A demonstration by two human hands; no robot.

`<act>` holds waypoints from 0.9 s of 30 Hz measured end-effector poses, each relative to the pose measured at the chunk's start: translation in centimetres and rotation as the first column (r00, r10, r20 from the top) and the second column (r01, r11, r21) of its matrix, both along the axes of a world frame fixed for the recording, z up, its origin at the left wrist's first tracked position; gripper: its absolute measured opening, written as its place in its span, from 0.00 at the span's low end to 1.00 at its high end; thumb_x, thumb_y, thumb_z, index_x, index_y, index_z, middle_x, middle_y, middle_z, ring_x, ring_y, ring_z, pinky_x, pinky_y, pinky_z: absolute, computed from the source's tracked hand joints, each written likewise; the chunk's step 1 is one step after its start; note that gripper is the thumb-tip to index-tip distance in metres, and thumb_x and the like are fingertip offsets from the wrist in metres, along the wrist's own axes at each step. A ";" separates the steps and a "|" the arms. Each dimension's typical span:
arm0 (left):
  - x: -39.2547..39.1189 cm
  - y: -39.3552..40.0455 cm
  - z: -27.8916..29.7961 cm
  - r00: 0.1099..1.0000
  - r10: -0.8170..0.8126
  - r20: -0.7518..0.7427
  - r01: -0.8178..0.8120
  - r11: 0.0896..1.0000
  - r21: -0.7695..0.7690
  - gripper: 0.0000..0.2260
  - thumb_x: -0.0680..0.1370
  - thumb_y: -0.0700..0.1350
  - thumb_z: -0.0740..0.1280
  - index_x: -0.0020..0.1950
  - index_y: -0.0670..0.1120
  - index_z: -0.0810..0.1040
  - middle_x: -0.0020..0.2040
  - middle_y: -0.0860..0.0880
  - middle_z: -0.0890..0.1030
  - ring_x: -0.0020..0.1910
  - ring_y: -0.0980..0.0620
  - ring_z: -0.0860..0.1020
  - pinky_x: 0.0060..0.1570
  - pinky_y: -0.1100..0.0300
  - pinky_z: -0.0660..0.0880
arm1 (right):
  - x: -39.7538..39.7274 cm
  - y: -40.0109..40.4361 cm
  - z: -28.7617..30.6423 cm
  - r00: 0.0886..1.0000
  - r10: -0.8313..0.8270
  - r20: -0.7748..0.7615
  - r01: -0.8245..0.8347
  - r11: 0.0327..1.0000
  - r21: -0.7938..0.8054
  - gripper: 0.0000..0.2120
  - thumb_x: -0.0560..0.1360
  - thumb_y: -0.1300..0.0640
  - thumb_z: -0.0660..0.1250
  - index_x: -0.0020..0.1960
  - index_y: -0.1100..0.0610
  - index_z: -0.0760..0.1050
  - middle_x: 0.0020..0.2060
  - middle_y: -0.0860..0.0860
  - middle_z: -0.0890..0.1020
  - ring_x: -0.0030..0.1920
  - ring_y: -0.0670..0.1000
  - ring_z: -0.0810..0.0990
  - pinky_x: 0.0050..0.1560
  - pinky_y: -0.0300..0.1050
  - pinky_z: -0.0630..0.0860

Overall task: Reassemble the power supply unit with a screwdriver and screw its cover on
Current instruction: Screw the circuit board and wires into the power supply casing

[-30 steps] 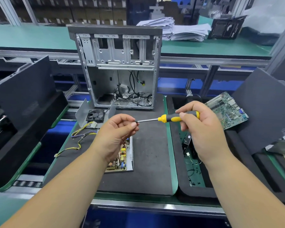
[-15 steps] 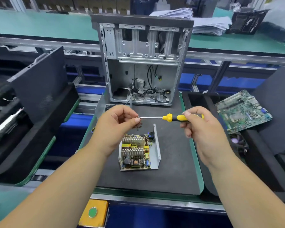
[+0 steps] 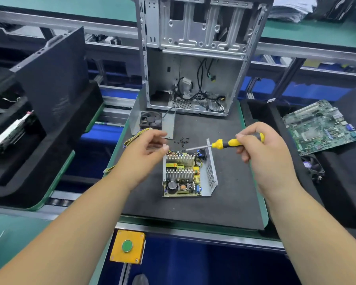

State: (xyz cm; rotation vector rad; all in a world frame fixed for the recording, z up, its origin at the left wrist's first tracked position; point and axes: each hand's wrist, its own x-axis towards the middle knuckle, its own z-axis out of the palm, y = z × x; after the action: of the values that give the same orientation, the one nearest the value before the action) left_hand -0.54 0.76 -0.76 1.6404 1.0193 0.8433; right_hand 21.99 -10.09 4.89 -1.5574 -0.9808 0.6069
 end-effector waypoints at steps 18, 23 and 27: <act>-0.2 1.7 -4.7 0.796 -0.153 -0.585 0.391 0.868 0.305 0.08 0.79 0.43 0.66 0.53 0.46 0.84 0.69 0.49 0.73 0.69 0.46 0.68 0.69 0.49 0.63 | -6.6 1.6 -4.8 0.525 0.515 0.677 -0.316 0.857 -0.407 0.04 0.76 0.51 0.65 0.47 0.50 0.70 0.34 0.43 0.69 0.35 0.45 0.69 0.32 0.42 0.62; -0.2 1.6 -4.9 0.796 -0.158 -0.584 0.386 0.876 0.289 0.09 0.80 0.44 0.64 0.54 0.48 0.84 0.71 0.51 0.70 0.71 0.47 0.65 0.68 0.51 0.64 | -6.7 1.7 -5.3 0.517 0.532 0.670 -0.312 0.846 -0.432 0.06 0.76 0.51 0.65 0.46 0.48 0.68 0.34 0.41 0.68 0.35 0.44 0.68 0.31 0.38 0.61; -0.1 1.8 -5.0 0.794 -0.157 -0.587 0.388 0.874 0.291 0.09 0.80 0.45 0.65 0.54 0.48 0.84 0.70 0.50 0.71 0.70 0.47 0.65 0.67 0.51 0.65 | -6.8 1.8 -5.4 0.516 0.533 0.670 -0.306 0.846 -0.437 0.05 0.76 0.51 0.65 0.46 0.49 0.68 0.34 0.42 0.68 0.34 0.41 0.68 0.31 0.38 0.60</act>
State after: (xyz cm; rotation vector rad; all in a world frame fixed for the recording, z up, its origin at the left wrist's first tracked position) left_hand -0.68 2.52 -5.71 2.4140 0.9790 0.3846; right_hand 15.19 -8.30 -0.51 -1.8693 -2.0822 0.3792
